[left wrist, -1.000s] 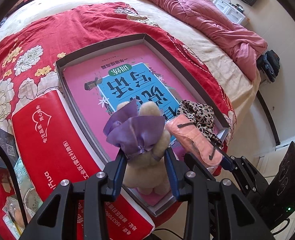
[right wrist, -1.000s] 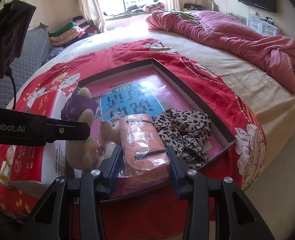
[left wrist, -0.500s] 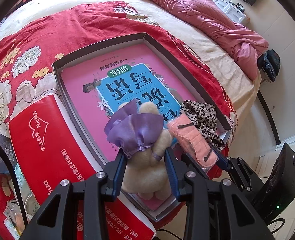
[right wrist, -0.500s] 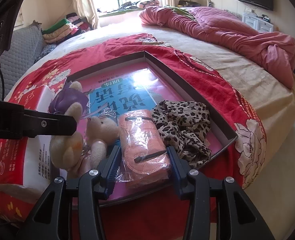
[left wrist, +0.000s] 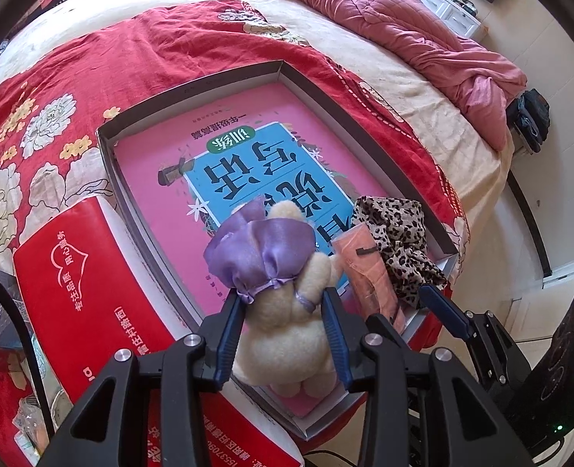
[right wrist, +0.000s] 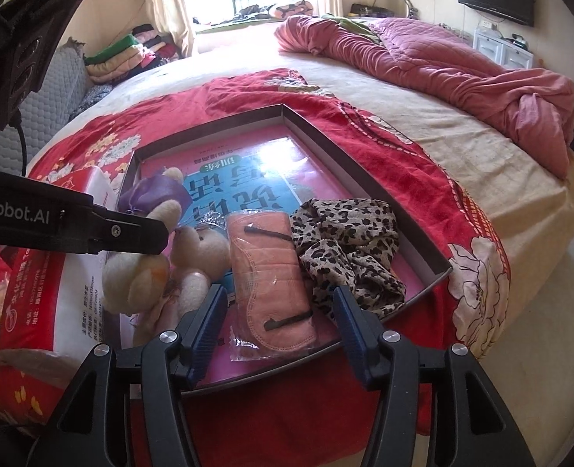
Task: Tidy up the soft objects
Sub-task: 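Lower the pink towel into the tray and open the right tool while the left tool holds the plush, then open the left tool to release the purple-hatted plush into the tray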
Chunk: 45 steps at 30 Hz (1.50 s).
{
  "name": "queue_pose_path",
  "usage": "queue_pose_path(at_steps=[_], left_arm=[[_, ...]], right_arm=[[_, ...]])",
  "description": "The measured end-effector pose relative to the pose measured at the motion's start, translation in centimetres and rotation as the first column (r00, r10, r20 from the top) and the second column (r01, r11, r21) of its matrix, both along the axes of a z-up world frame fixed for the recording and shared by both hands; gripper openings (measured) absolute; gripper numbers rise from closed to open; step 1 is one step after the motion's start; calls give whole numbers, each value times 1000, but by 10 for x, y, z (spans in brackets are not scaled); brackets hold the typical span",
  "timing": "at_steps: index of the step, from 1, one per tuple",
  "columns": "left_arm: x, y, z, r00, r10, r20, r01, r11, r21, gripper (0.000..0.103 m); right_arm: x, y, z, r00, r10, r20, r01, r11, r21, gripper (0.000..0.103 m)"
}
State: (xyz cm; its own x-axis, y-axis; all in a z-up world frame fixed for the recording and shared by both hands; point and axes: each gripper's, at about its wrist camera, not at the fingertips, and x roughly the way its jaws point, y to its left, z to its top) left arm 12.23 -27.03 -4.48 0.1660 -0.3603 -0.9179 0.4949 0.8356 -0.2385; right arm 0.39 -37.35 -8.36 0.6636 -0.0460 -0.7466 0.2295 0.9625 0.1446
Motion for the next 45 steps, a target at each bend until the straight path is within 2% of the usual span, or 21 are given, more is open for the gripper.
queue_pose_path(at_steps=[5,12,21,26,29,31,38,42,45], left_arm=[[0,-3,-1,1000,-5,4,5,1000,10,43],[-1,-3,1,1000,-10,-3,10,1000,-16,48],[-1,-2,1,1000,-16,-9,16,1000,-25,50],[-1,0,3,1000,-10,-10,10,999,-36,58],[-1,1,3,1000,-9,-7,9,999,-37,59],[-2,2,4,1000,-6,-8,6,999,-41,59],[-8,7,10,1000,-1,1,1,998,-56,65],[-15,9,17,999,2,43,-1,1000,-28,73],[-19,13,23,998,8,61,-6,1000,-28,75]], right_arm=[[-5,-8,6,1000,-27,10,27,1000,-2,59],[-9,-15,11,999,-50,21,50,999,4,59],[-10,-16,13,998,-61,22,61,998,7,59],[-11,-16,16,997,-66,25,66,998,0,59],[-12,-17,17,997,-70,23,70,998,-3,60],[-12,-17,17,997,-69,22,69,998,-3,64],[-14,-17,21,997,-78,23,78,997,-12,66],[-16,-16,24,996,-83,22,84,996,-23,70],[-17,-15,26,996,-87,23,88,996,-30,70]])
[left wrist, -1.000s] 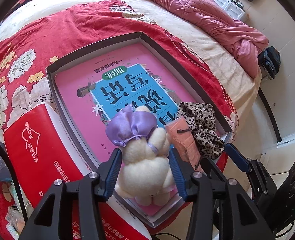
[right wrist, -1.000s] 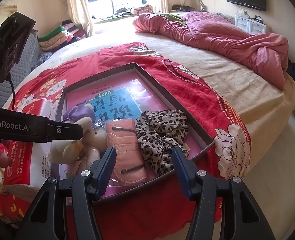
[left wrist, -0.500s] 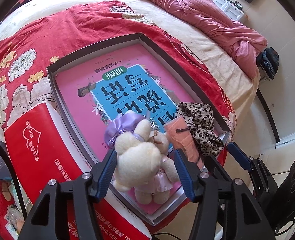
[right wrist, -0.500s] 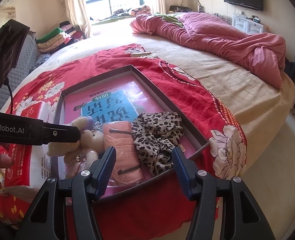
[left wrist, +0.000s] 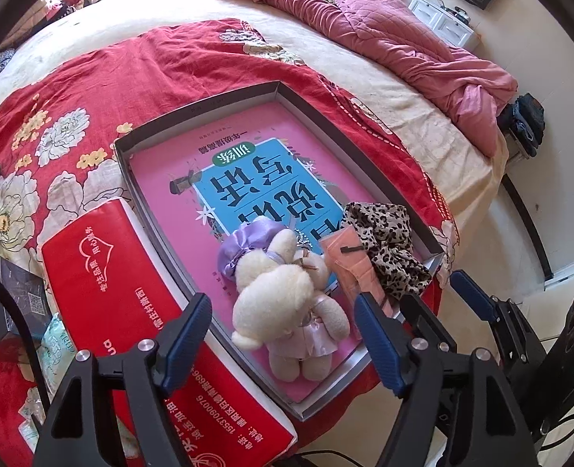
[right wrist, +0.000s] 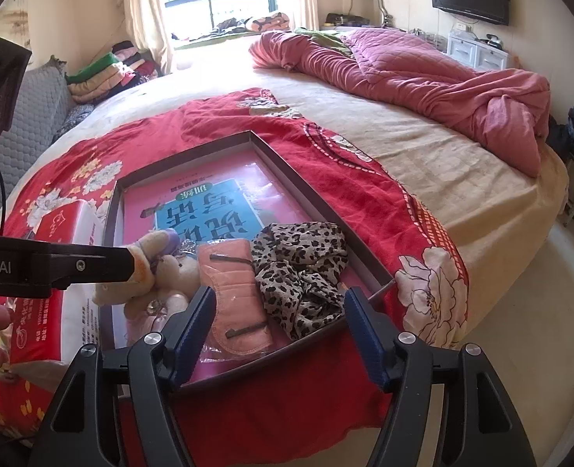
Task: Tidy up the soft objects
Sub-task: 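Open the left tool to release the purple-hatted plush into the tray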
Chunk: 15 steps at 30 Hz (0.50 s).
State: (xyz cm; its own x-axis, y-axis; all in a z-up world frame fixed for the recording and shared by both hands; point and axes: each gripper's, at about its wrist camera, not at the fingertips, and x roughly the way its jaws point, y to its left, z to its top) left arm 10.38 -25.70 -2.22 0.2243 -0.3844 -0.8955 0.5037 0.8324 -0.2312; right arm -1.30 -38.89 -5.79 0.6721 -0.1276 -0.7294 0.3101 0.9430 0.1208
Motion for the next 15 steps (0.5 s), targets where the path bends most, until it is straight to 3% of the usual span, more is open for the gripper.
queue_pose_path(at_steps=[15], left_arm=[[-16,14,25,998,10,59,-10,1000,-4,81]], right_arm=[[-8,2,18,999,-28,23,29,999,-24,75]])
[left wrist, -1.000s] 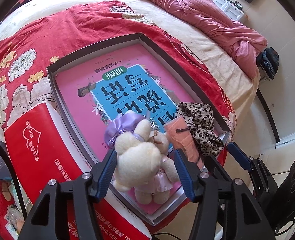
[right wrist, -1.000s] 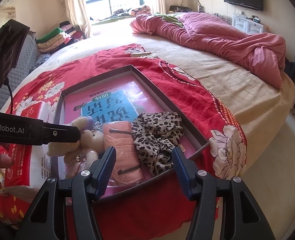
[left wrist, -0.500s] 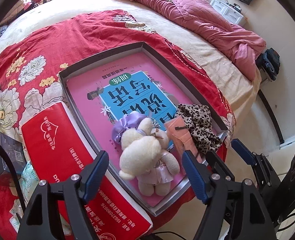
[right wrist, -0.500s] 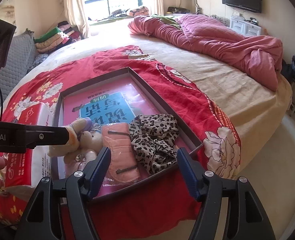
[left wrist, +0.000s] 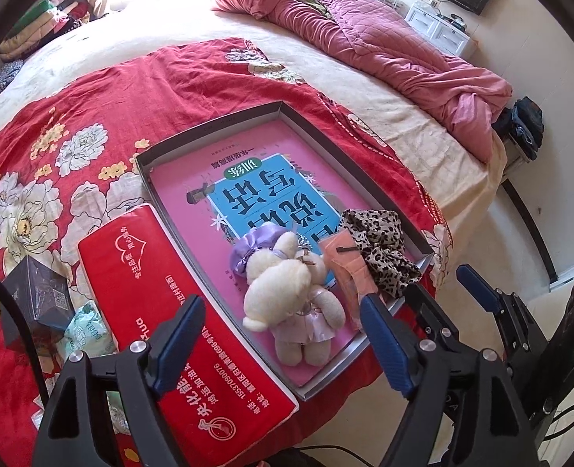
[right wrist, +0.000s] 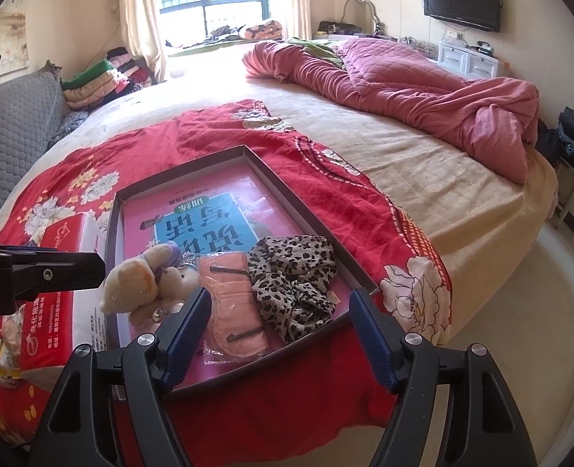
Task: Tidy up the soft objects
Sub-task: 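Move both tools back toward the pile of packaged items beside the tray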
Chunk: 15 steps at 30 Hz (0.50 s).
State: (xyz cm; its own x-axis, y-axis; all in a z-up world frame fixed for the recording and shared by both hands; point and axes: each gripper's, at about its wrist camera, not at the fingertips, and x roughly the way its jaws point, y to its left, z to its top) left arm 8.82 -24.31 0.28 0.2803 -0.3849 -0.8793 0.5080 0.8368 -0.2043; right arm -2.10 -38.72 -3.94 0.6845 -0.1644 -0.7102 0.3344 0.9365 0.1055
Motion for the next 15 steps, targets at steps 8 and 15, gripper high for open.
queue_pose_path(at_steps=[8,15], left_arm=[[-13,8,11,1000,8,26,-8,1000,-13,84],[-29,24,16,999,23,35,-22,999,-31,84]], right_arm=[[-5,0,9,1000,-20,9,20,1000,-9,76],[-8,4,16,999,-30,18,30,999,-14,77]])
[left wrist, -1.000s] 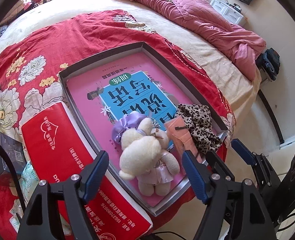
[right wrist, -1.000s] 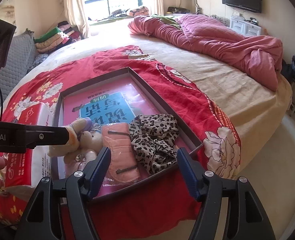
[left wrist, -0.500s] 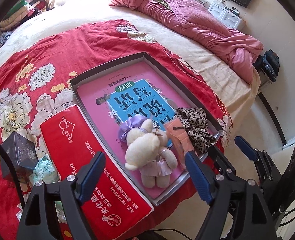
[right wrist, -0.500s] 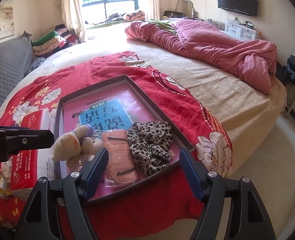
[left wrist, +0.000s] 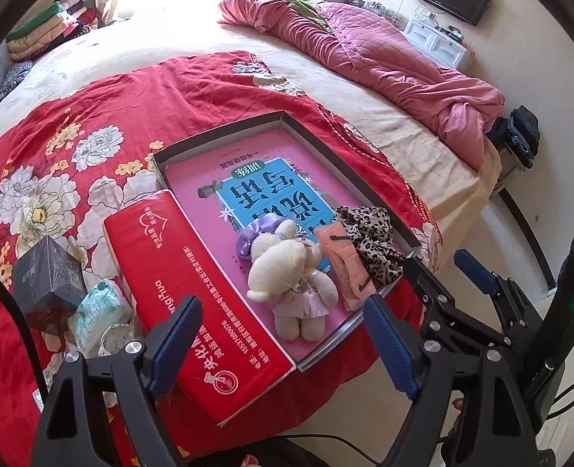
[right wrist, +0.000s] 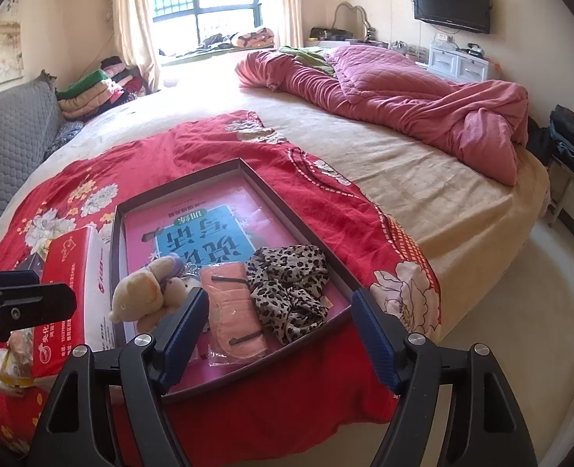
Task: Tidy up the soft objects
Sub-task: 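Move both tools back toward the pile of packaged items beside the tray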
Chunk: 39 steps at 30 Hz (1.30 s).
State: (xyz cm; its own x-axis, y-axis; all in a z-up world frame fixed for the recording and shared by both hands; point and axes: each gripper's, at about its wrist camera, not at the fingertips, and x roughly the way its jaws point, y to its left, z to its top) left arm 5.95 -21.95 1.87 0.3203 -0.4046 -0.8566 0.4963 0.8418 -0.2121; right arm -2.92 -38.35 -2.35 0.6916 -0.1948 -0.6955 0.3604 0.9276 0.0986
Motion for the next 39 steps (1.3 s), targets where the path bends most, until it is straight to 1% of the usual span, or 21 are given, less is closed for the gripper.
queue_pose_path(at_steps=[4,10,19,28,39], left_arm=[[-4,9,3,1000,11,6,-11,1000,8,84],[-10,24,12,999,31,24,-31,1000,-5,85],[-20,46,23,997,59,47,-59,998,-3,85],[-26,70,30,995,89,54,-88,996,-9,85],[-29,108,33,986,153,64,-153,988,-2,85]], right_arm=[[-2,7,9,1000,10,16,-10,1000,-7,77],[-4,17,22,999,18,35,-17,1000,-25,77],[-7,36,41,997,53,52,-50,997,-57,77],[-8,60,56,993,100,67,-95,993,-69,77],[-9,92,71,983,171,73,-163,981,-101,77]])
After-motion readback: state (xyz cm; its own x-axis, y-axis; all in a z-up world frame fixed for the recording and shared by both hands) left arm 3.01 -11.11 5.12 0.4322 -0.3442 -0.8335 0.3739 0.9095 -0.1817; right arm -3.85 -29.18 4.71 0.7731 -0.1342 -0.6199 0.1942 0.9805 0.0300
